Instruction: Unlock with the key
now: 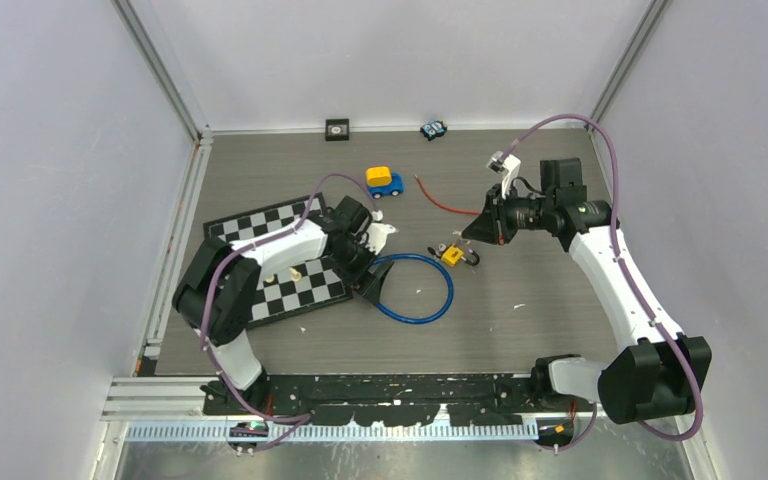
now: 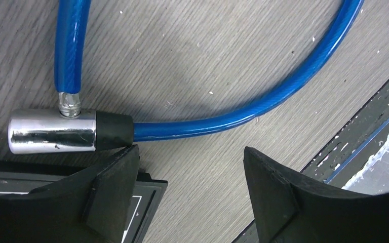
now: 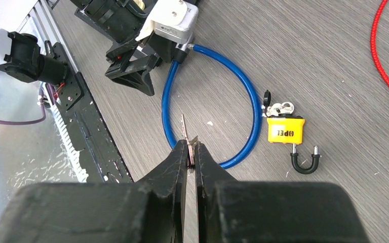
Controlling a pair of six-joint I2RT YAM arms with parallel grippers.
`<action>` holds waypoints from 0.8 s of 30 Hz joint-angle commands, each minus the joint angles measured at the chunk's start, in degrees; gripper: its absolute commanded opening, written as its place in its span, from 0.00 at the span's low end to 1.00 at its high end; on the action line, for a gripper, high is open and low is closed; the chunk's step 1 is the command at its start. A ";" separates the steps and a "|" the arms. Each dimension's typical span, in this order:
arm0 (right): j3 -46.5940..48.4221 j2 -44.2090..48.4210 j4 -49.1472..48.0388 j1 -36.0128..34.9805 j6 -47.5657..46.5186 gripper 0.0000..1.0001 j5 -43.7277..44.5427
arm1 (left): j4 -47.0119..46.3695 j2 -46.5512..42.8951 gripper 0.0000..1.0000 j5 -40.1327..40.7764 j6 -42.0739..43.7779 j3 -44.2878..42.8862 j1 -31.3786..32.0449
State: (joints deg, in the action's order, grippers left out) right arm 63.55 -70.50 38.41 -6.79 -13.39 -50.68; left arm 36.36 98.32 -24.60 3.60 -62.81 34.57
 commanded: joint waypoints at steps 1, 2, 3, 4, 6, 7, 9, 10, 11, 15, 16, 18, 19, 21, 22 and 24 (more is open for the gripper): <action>-0.52 1.94 -2.63 0.37 0.25 0.00 -1.53 | 0.00 2.46 0.77 0.48 -0.96 -3.23 0.47; -0.57 1.94 -2.72 0.37 0.29 0.01 -1.53 | -0.01 3.08 0.78 1.03 -1.05 -3.73 0.55; -0.61 1.94 -2.73 0.37 0.29 0.00 -1.58 | -0.08 3.79 0.78 1.80 -1.31 -4.43 0.65; -0.62 1.91 -2.73 0.37 0.29 0.00 -1.61 | -0.24 4.52 0.78 2.83 -1.79 -5.01 0.67; -0.62 1.96 -2.73 0.37 0.29 0.00 -1.64 | -1.12 5.44 0.79 5.43 -2.69 -5.89 0.70; -0.63 1.95 -2.73 0.37 0.29 0.01 -1.62 | -1.64 5.76 0.78 7.31 -3.09 -6.18 0.99; -0.71 1.96 -2.88 0.36 0.29 0.00 -1.62 | -2.84 6.20 0.78 11.78 -3.15 -6.87 1.92; -0.78 1.95 -2.90 0.30 0.29 0.00 -1.62 | -3.47 6.32 0.79 13.92 -3.16 -7.10 2.33; -0.87 1.95 -2.91 0.36 0.29 0.00 -1.62 | -4.12 6.52 0.79 15.52 -3.20 -7.26 2.43; -1.06 2.12 -2.91 0.46 0.16 0.01 -1.53 | -5.56 7.73 0.75 19.55 -3.17 -8.64 2.49; -1.06 2.12 -2.91 0.46 0.13 0.00 -1.55 | -5.94 8.13 0.74 20.26 -3.17 -8.85 2.48; -1.14 2.12 -2.91 0.46 0.12 0.01 -1.62 | -6.77 9.03 0.70 20.85 -3.16 -9.20 2.50; -1.15 2.12 -2.91 0.46 0.12 0.01 -1.62 | -7.32 9.46 0.68 21.04 -3.90 -9.33 2.49; -1.28 2.12 -2.91 0.43 0.03 0.00 -1.58 | -8.22 10.36 0.63 21.31 -4.48 -9.69 2.68; -1.32 2.19 -2.91 0.45 0.03 0.00 -1.61 | -8.57 10.72 0.61 21.76 -4.15 -9.82 2.84; -1.32 2.21 -2.91 0.46 0.03 0.00 -1.62 | -9.25 11.08 0.55 22.73 -3.78 -9.89 2.95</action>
State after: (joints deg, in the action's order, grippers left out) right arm 62.06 -70.06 37.69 -6.61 -13.28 -50.89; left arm 30.98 107.61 -5.28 -0.10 -71.55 37.19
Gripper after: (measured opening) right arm 0.125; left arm 0.598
